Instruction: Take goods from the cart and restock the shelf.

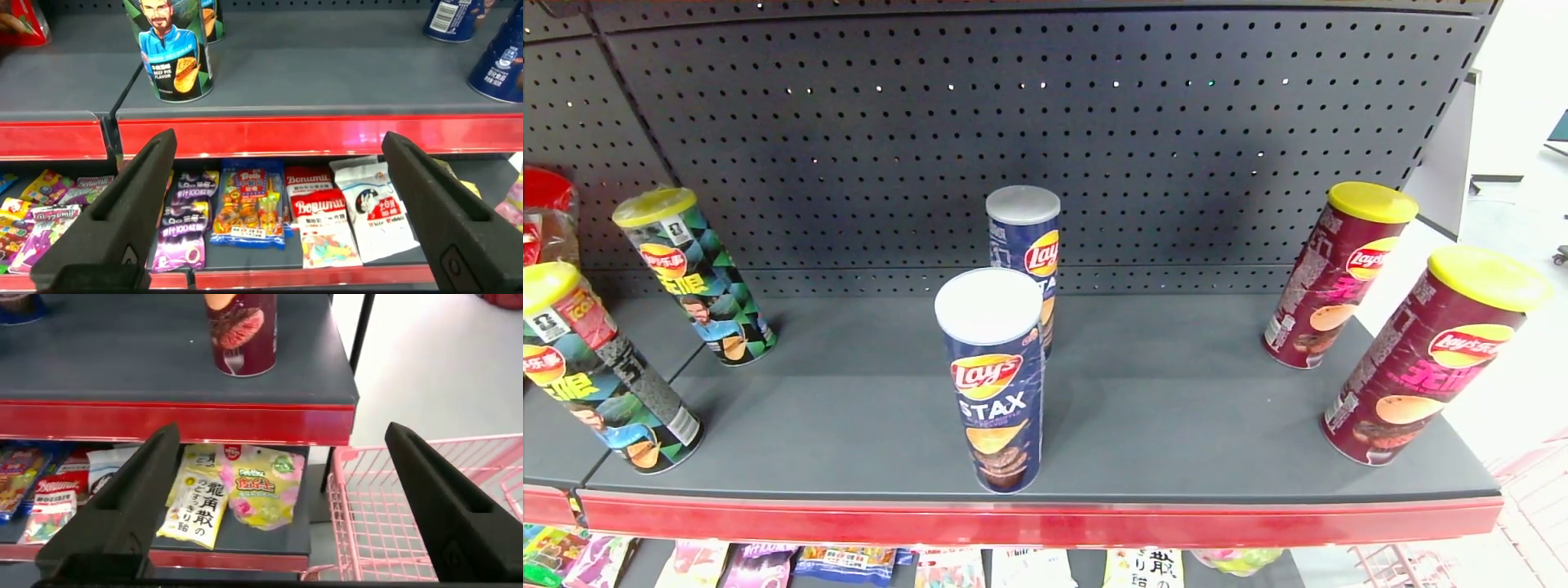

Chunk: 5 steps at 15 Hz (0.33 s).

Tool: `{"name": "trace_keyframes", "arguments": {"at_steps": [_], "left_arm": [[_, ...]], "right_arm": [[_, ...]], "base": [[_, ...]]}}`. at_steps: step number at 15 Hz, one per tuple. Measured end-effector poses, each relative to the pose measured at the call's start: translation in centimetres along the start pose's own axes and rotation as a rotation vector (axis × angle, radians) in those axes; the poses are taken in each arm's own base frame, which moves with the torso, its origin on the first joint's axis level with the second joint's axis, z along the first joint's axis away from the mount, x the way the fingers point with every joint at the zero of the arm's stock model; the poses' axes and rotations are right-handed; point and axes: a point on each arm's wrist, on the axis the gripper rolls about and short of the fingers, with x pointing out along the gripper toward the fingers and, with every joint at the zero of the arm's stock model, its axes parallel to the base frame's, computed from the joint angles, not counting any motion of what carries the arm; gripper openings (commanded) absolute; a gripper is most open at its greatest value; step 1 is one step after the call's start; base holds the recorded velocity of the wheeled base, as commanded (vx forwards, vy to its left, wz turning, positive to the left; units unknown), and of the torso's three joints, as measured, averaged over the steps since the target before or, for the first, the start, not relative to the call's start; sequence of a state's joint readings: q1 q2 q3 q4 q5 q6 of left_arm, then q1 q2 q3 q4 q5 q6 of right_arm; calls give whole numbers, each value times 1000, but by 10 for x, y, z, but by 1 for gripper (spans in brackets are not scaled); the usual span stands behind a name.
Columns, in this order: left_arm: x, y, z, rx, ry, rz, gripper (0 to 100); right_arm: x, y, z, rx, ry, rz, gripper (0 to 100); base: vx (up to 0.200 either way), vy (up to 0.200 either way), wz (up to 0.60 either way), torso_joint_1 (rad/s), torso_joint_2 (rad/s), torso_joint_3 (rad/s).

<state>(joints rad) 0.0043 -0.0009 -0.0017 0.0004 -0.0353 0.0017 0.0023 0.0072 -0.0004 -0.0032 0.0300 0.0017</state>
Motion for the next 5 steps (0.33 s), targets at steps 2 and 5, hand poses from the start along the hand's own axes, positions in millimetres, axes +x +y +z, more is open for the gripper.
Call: {"name": "trace_keyframes", "arguments": {"at_steps": [2,5], "left_arm": [[0,0,0,0,0,0,100],[0,0,0,0,0,0,100]], "right_arm": [[0,0,0,-4,-4,1,100],[0,0,0,-4,-6,-3,100]], "base": [[0,0,0,0,0,0],[0,0,0,0,0,0]]}}
